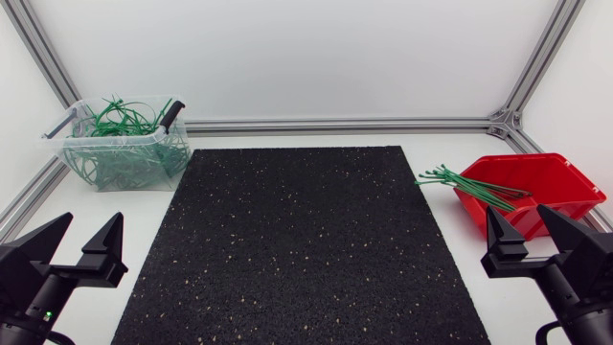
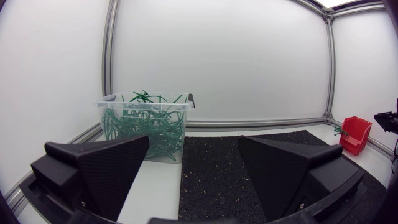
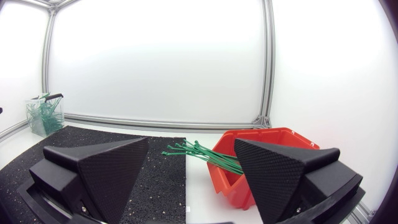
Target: Take a green cable tie from the red box, thread the tail through the head to close it, then place it in the transparent bin on the left.
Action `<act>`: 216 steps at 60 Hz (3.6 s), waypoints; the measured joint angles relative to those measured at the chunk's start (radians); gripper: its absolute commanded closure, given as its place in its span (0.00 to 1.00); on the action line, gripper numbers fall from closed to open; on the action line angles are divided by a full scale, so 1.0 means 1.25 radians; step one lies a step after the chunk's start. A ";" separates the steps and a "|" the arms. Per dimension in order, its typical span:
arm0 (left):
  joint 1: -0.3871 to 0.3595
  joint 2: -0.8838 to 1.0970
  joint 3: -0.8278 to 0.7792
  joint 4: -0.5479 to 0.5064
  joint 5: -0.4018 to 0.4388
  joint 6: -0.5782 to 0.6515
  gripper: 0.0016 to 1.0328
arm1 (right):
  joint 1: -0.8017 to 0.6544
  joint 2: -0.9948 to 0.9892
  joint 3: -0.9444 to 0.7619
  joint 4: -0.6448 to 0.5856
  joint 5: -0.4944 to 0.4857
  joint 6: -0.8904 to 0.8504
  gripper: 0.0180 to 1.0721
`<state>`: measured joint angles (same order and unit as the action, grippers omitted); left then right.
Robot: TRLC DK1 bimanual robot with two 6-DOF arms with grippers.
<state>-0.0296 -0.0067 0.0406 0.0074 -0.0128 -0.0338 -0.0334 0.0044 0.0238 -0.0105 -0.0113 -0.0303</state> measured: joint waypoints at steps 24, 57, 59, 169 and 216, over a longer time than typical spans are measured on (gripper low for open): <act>0.000 0.000 0.000 0.000 0.000 0.000 0.03 | 0.000 0.000 0.024 -0.017 0.010 0.000 0.05; 0.000 0.000 0.000 0.000 0.000 0.000 0.03 | -0.002 0.319 0.430 -0.140 0.012 0.000 0.05; 0.000 0.000 0.000 0.000 0.000 0.000 0.03 | -0.005 0.350 0.460 -0.151 0.009 0.000 0.05; 0.000 0.000 0.000 -0.002 0.000 0.000 0.03 | -0.154 1.303 0.963 -0.644 -0.179 -1.044 0.47; 0.000 0.000 0.000 -0.002 0.000 0.000 0.03 | -0.132 1.372 0.891 -0.418 -0.150 -1.072 0.53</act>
<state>-0.0296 -0.0067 0.0410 0.0044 -0.0128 -0.0341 -0.1986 1.7191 1.1378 -0.5327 -0.1993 -1.3705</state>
